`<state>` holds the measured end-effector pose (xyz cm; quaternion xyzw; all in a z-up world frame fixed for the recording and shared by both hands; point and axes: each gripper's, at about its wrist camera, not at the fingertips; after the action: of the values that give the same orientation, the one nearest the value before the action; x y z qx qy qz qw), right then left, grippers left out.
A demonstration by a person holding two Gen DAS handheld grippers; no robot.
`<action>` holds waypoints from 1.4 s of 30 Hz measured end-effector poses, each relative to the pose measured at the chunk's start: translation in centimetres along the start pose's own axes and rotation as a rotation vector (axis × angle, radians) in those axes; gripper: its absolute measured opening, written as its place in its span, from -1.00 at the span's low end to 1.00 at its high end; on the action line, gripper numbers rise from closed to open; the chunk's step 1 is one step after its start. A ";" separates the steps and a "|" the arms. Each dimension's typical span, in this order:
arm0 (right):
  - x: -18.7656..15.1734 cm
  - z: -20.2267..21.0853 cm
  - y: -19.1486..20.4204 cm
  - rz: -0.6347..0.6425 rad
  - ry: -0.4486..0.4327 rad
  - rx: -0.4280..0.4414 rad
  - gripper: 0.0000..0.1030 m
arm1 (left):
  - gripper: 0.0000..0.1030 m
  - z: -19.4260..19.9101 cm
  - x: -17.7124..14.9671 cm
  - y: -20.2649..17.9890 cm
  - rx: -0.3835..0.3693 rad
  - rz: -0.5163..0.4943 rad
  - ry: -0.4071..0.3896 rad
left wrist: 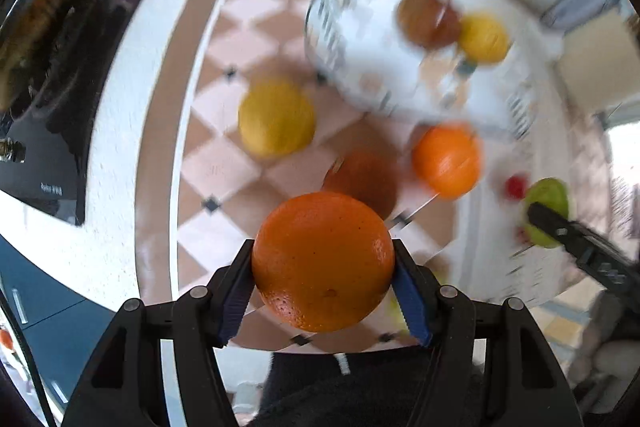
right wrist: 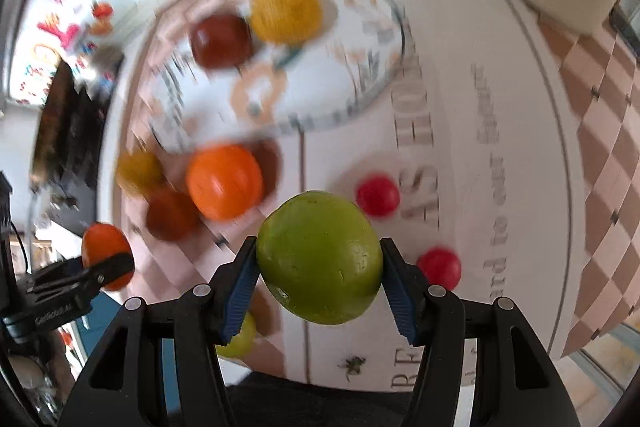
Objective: Organize fruits
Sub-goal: 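Lower the orange and green apple onto the plate and open both tools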
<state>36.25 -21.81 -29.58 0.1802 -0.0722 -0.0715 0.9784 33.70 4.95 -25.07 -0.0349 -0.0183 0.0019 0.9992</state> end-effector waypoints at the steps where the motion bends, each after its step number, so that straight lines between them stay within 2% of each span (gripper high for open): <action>1: 0.8 0.4 0.0 0.000 -0.014 0.004 0.19 | 0.20 1.0 0.6 -0.3 -0.013 0.005 -0.023; 5: 4.5 -0.1 0.3 -0.013 -0.053 -0.012 0.19 | 0.20 3.7 6.0 -1.6 -0.056 0.029 -0.094; 8: 7.0 -2.2 0.4 -0.022 -0.055 -0.045 0.19 | 0.20 3.0 10.5 -2.7 -0.045 0.051 -0.111; 11: 8.4 -3.9 0.3 -0.026 -0.046 -0.070 0.19 | 0.20 -0.1 14.7 -3.2 -0.035 0.075 -0.083; 15: 8.7 -6.0 0.6 -0.032 -0.036 -0.085 0.19 | 0.20 -4.9 18.5 -2.8 -0.057 0.135 0.009; 21: 8.9 -7.7 1.4 0.002 -0.017 -0.100 0.20 | 0.20 -8.9 20.7 -2.6 -0.073 0.177 0.117; 33: 9.9 -7.9 1.3 0.003 0.010 -0.105 0.22 | 0.21 -10.2 21.6 -5.2 0.001 0.089 0.115; 37: 10.0 -7.3 1.3 -0.002 0.007 -0.100 0.56 | 0.21 -10.4 21.5 -5.5 0.008 0.077 0.125; 39: 10.0 -6.9 1.3 -0.003 0.004 -0.105 0.66 | 0.21 -10.5 21.5 -5.4 0.004 0.080 0.134; 42: 10.0 -6.0 1.4 0.011 -0.003 -0.122 0.67 | 0.21 -10.3 21.7 -5.2 -0.002 0.081 0.140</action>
<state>47.25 -20.13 -33.47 0.1198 -0.0701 -0.0705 0.9878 55.79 -0.88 -34.22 -0.0368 0.0532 0.0400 0.9971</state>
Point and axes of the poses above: each gripper's, at about its wrist camera, not at the fingertips, and z roughly against the way its jaws point, y to its left, x to its top, and after that the axes turned 3 degrees about x, right-handed
